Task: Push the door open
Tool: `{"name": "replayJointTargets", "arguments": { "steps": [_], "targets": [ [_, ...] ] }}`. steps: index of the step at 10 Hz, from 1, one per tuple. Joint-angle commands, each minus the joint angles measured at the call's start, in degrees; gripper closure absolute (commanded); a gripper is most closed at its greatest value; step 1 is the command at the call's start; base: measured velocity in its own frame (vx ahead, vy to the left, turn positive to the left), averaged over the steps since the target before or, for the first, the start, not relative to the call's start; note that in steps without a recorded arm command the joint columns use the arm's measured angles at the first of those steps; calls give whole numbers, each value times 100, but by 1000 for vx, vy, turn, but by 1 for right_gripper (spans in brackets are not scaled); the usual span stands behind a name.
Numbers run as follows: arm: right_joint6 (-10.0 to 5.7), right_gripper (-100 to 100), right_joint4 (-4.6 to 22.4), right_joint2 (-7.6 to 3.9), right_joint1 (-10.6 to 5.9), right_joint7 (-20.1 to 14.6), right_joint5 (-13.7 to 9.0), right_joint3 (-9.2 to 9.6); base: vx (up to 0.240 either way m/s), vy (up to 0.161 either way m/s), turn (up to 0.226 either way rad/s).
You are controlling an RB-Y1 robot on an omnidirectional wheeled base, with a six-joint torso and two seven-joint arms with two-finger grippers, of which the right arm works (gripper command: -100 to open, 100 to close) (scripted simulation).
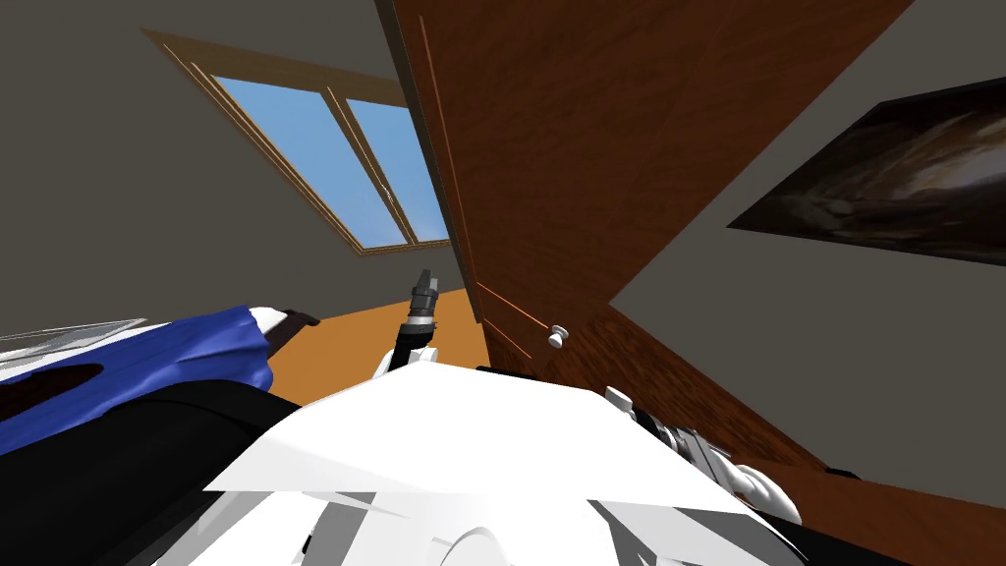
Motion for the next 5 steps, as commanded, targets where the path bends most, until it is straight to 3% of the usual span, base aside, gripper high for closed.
{"name": "replayJointTargets", "arguments": {
  "steps": [1, 4, 5],
  "targets": [
    [-72, 100, -45, -39, 121, 64, -98, -271, -21, -104, 193],
    [-112, 100, -127, -57, 119, 77, -132, -389, -14, -72, 65],
    [-112, 100, -22, -57, 119, 77, -132, -389, -2, -17, -10]
  ]
}}
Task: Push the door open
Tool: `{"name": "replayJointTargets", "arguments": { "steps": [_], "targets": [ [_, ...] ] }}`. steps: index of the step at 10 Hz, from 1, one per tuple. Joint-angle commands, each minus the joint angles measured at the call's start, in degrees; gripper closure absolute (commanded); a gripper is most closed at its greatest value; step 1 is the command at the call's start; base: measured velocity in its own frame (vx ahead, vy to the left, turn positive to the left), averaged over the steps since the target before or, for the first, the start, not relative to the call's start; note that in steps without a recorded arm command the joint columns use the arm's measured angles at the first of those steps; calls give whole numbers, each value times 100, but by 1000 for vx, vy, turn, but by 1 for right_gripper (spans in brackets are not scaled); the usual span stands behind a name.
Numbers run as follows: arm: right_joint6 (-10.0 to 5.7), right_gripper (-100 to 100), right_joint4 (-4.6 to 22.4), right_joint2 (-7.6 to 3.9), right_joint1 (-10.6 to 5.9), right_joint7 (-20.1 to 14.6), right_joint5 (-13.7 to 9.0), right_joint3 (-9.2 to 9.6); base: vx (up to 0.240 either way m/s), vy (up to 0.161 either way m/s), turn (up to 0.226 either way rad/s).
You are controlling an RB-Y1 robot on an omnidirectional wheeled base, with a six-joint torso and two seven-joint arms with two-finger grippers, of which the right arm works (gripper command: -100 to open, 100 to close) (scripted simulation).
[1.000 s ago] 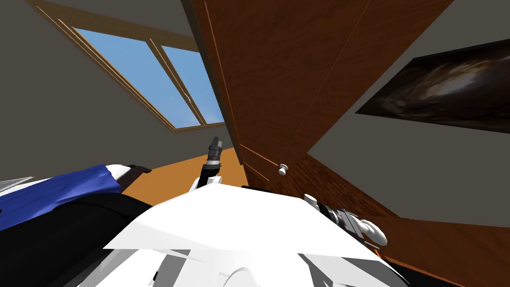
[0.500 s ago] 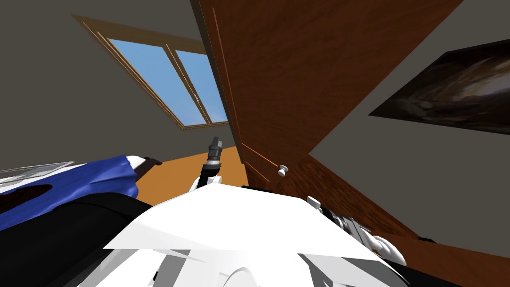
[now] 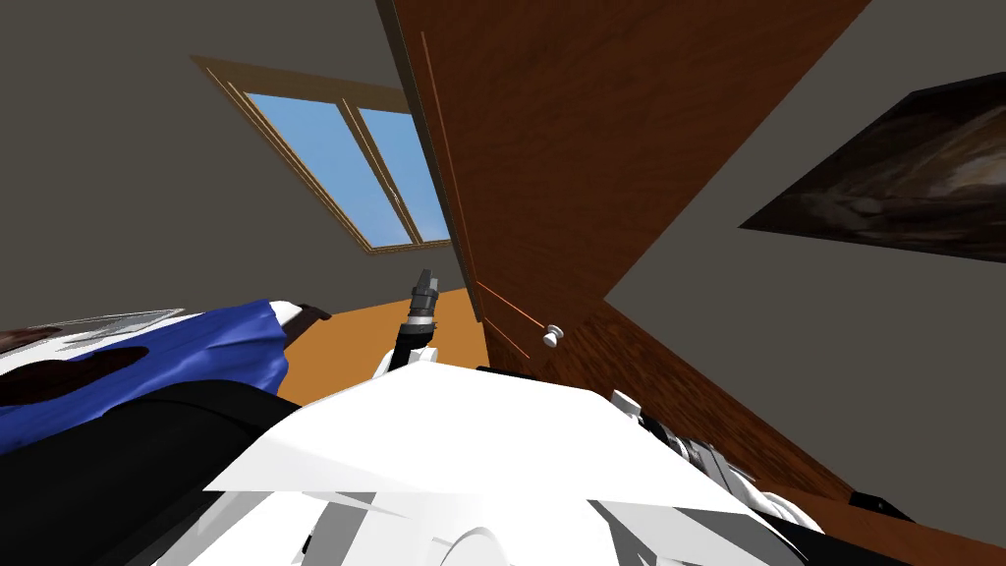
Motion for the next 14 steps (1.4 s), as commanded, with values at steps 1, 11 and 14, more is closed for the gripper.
{"name": "replayJointTargets", "arguments": {
  "steps": [1, 11, 14],
  "targets": [
    [-71, 100, -57, 57, 108, 57, -74, -184, -8, -28, 108],
    [-289, 100, 328, -38, 95, 128, -260, -821, -20, -64, 98],
    [-378, 100, 115, -77, 88, 157, -336, -1084, -29, -47, 114]
  ]
}}
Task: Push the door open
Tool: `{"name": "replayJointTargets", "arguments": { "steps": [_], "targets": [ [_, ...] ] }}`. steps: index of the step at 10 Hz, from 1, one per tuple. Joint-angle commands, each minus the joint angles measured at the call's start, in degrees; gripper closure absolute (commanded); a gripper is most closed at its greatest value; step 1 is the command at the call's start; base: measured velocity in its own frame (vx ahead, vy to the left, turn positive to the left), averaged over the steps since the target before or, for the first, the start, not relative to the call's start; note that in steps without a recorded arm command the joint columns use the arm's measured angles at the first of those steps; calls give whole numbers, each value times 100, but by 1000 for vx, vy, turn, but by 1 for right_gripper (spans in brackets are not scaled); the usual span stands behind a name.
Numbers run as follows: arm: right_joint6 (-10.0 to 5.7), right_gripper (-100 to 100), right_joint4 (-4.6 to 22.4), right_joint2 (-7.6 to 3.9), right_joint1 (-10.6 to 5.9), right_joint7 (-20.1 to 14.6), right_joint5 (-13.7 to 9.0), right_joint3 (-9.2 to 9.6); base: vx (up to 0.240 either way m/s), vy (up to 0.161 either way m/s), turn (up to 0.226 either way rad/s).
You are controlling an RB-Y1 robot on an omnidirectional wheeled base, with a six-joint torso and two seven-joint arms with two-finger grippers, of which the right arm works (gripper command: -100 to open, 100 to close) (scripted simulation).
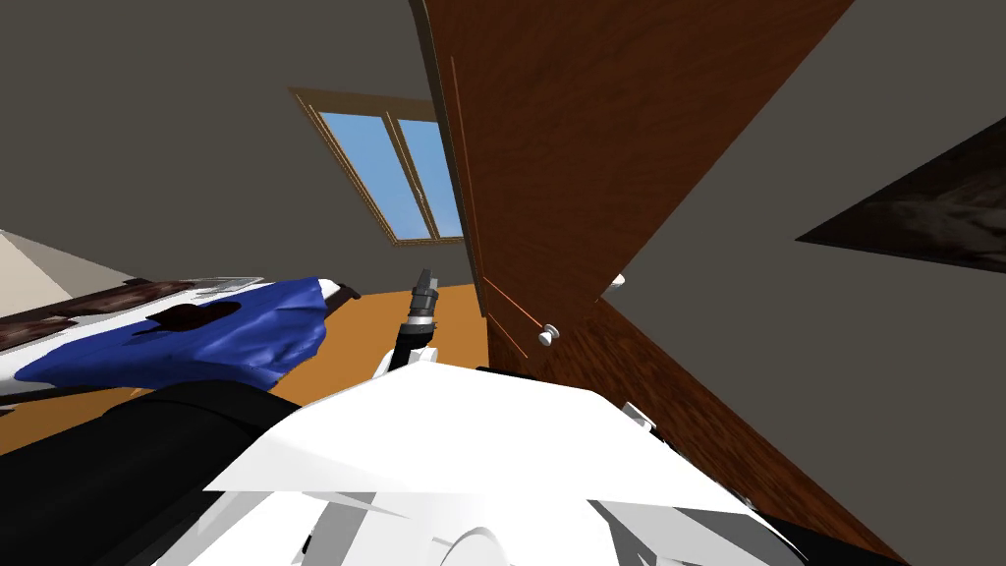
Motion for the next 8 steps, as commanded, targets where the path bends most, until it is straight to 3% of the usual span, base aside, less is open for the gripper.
{"name": "replayJointTargets", "arguments": {
  "steps": [1, 3, 5, 6, 8],
  "targets": [
    [-81, 100, -20, -31, 46, 20, -68, -215, -37, -84, 178],
    [-81, 100, -20, -31, 46, 20, -68, -215, -25, -59, 25],
    [-169, 100, 29, -69, 38, 49, -144, -474, -48, -86, 169],
    [-148, 100, 94, -78, 11, 26, -129, -409, -27, -45, 27],
    [-204, 100, 278, -104, 50, 39, -215, -516, -47, -136, -36]
  ]
}}
